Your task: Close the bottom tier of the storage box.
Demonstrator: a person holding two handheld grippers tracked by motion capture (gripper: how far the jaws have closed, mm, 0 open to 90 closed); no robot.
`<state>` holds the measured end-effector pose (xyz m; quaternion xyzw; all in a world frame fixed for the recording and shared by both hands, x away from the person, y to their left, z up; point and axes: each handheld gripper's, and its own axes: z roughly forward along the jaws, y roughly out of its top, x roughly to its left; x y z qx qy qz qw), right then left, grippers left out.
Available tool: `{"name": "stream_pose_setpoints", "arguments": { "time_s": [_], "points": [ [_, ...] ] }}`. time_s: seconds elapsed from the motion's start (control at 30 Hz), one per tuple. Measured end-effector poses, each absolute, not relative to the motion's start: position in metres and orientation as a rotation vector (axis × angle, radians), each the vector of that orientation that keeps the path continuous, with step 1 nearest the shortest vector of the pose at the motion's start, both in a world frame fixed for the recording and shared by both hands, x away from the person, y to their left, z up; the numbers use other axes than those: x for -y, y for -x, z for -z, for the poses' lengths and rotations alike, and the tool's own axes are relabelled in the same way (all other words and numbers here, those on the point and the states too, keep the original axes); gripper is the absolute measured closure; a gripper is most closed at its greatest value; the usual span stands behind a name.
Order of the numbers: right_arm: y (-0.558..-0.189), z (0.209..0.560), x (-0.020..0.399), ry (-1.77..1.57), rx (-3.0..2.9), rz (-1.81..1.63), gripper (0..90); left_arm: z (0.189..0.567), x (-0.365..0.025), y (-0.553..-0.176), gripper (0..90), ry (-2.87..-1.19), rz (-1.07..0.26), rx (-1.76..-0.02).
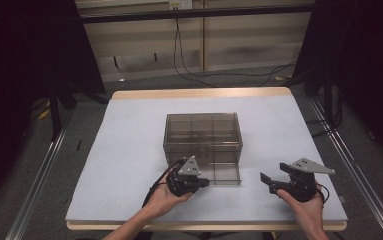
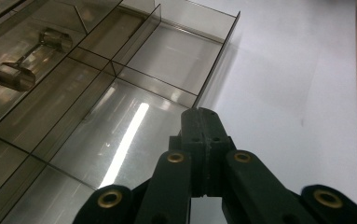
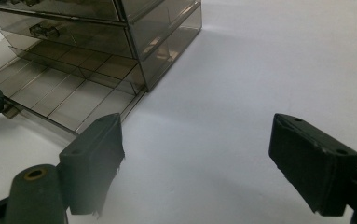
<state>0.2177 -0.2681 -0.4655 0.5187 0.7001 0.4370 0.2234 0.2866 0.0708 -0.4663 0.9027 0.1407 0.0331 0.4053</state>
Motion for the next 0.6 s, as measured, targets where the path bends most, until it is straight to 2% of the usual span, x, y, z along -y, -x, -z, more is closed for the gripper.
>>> {"name": "stream_pose_setpoints", "arguments": {
  "time_s": [0.6],
  "points": [
    [-0.2185,0.4656,0.2681,-1.438,-1.931,-1.206,17.3,0.4651,-0.0695,-0.2883,90.0,-2.289,-0.070,-0.377]
  ]
}}
